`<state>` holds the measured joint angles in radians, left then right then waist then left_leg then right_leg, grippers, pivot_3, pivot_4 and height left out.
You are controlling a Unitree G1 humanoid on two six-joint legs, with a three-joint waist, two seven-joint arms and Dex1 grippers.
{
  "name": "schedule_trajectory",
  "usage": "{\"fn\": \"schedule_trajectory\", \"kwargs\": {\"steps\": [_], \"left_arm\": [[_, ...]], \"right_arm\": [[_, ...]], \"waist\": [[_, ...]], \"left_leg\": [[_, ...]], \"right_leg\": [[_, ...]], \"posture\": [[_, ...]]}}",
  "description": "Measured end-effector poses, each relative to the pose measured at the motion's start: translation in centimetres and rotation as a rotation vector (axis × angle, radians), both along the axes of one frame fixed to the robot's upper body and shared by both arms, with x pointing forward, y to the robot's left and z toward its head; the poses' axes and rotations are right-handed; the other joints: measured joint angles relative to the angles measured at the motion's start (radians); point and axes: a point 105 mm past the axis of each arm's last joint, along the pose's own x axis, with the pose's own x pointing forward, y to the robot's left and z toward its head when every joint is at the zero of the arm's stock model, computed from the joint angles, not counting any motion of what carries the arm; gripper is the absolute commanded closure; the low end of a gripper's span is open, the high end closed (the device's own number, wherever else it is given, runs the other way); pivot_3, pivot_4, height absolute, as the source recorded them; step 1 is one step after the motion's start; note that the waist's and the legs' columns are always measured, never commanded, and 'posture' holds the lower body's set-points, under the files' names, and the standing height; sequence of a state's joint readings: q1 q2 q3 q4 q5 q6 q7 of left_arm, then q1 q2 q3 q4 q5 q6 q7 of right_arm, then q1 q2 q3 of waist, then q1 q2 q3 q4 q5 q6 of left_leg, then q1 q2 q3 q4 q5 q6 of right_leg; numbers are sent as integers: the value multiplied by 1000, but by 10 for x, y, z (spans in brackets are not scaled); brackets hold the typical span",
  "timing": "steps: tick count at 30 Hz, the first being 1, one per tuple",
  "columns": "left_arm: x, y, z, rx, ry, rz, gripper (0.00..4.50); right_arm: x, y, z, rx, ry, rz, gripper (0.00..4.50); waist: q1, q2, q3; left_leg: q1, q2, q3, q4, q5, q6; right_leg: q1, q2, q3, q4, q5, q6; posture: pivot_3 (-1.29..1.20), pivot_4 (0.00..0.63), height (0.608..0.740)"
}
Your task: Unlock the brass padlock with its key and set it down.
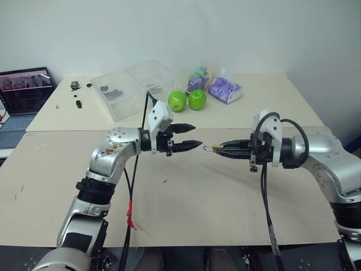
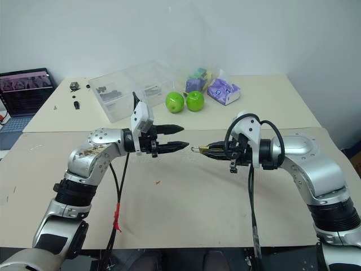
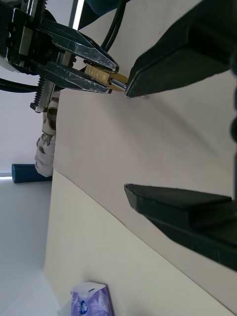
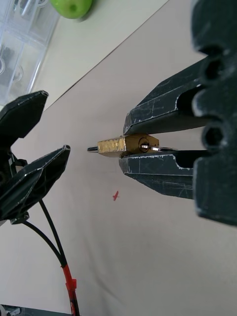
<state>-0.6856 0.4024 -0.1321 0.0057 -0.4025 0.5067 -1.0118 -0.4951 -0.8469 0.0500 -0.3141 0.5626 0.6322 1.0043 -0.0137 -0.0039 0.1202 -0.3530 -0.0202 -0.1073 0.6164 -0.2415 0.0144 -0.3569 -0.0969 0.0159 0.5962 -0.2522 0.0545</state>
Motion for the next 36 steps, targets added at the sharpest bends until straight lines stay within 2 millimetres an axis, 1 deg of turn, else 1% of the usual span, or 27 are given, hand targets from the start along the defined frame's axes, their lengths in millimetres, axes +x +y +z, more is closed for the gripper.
{"fn": "schedule_trajectory", "kwargs": {"steps": [1, 2, 4, 5, 11, 14, 18, 20, 23, 25, 28, 32, 36], "left_arm": [[0, 0, 0, 0, 0, 0, 3233], [0, 0, 0, 0, 0, 0, 3509], [0, 0, 0, -1, 0, 1, 4348], [0, 0, 0, -4, 1, 1, 4455], [0, 0, 1, -7, 2, 2, 4455], [0, -1, -1, 0, 16, -1, 4455], [-7, -8, 1, 13, 7, -31, 4455], [-10, -12, -3, 30, 14, -52, 4455], [-15, -17, -17, 62, 42, -81, 4455], [-19, -21, -21, 75, 51, -105, 4455], [-20, -22, -20, 78, 45, -114, 4455], [-20, -21, -21, 88, 42, -112, 4455], [-19, -20, -21, 94, 34, -110, 4455]], "right_arm": [[0, 0, 0, 0, -1, 0, 4347], [0, 1, 1, 0, -1, 1, 4347], [-1, 2, 2, 0, -3, 7, 4347], [-2, 3, 3, 2, -5, 10, 4347], [-3, 5, 6, -1, -5, 16, 4347], [-6, 10, 12, 8, -5, 41, 4347], [-6, 11, 19, 13, -10, 43, 4347], [-5, 11, 20, 13, -14, 42, 4347], [-5, 12, 20, 21, -7, 42, 4347], [-4, 12, 19, 25, 0, 39, 4347], [-3, 11, 17, 28, 8, 34, 4347], [-3, 9, 9, 23, 32, 22, 4347], [-2, 9, 8, 19, 31, 17, 4347]], "waist": [[0, 0, 0], [0, 0, 0], [0, 0, 0], [0, 0, 0], [0, 0, 0], [-1, 0, 0], [0, 0, 0], [1, 0, 0], [1, 0, 0], [1, 0, 0], [1, 0, 0], [1, 0, 0], [0, 0, 0]], "left_leg": [[0, 0, 0, 0, 0, 0], [0, 0, 0, 0, 0, 0], [0, 0, 0, 0, 0, 0], [0, 0, 0, 0, 0, 0], [0, 0, 0, 0, 0, 0], [0, 0, 0, 0, 0, 0], [0, 0, 0, 0, 0, 0], [0, 0, 0, 0, 0, 0], [0, 0, 0, 0, 0, 0], [0, 0, 0, 0, 0, 0], [0, 0, 0, 0, 0, 0], [0, 0, 0, 0, 0, 0], [0, 0, 0, 0, 0, 0]], "right_leg": [[0, 0, 0, 0, 0, 0], [0, 0, 0, 0, 0, 0], [0, 0, 0, 0, 0, 0], [0, 0, 0, 0, 0, 0], [0, 0, 0, 0, 0, 0], [0, 0, 0, 0, 0, 0], [0, 0, 0, 0, 0, 0], [0, 0, 0, 0, 0, 0], [0, 0, 0, 0, 0, 0], [0, 0, 0, 0, 0, 0], [0, 0, 0, 0, 0, 0], [0, 0, 0, 0, 0, 0], [0, 0, 0, 0, 0, 0]], "posture": [[0, 150, 740], [0, 150, 740], [0, 150, 740], [0, 150, 740], [0, 150, 740], [0, 150, 740], [0, 150, 740], [0, 150, 740], [0, 150, 740], [0, 150, 740], [0, 150, 740], [0, 150, 740], [0, 150, 740]]}}
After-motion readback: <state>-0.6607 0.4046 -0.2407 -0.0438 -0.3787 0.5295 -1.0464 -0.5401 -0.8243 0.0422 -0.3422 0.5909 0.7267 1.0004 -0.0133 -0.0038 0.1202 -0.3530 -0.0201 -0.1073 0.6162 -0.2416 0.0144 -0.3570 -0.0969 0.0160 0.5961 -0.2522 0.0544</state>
